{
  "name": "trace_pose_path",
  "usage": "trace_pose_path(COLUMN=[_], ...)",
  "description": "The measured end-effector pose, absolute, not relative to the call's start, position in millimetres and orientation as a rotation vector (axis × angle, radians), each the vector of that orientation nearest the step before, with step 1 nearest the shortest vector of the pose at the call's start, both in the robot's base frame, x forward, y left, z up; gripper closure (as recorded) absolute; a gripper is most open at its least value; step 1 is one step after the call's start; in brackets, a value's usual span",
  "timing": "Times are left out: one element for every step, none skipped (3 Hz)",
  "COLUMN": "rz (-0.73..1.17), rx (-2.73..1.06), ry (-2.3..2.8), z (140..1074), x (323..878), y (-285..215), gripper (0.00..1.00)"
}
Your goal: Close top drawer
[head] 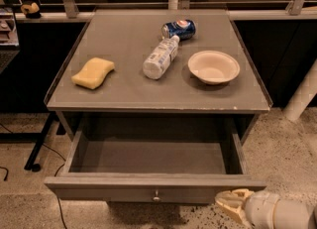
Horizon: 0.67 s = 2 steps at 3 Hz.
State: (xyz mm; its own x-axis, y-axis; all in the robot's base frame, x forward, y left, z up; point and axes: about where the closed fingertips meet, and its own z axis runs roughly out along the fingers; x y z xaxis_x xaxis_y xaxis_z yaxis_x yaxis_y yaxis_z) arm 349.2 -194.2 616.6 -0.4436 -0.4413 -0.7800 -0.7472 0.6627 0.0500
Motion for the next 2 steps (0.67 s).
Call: trace_pose_path(rz=[0.457,0.436], rx=[-0.936,-0.952], ry=[2.097,2.08], z=[614,615], x=[380,407], y=[-198,-199], gripper=[1.0,1.0])
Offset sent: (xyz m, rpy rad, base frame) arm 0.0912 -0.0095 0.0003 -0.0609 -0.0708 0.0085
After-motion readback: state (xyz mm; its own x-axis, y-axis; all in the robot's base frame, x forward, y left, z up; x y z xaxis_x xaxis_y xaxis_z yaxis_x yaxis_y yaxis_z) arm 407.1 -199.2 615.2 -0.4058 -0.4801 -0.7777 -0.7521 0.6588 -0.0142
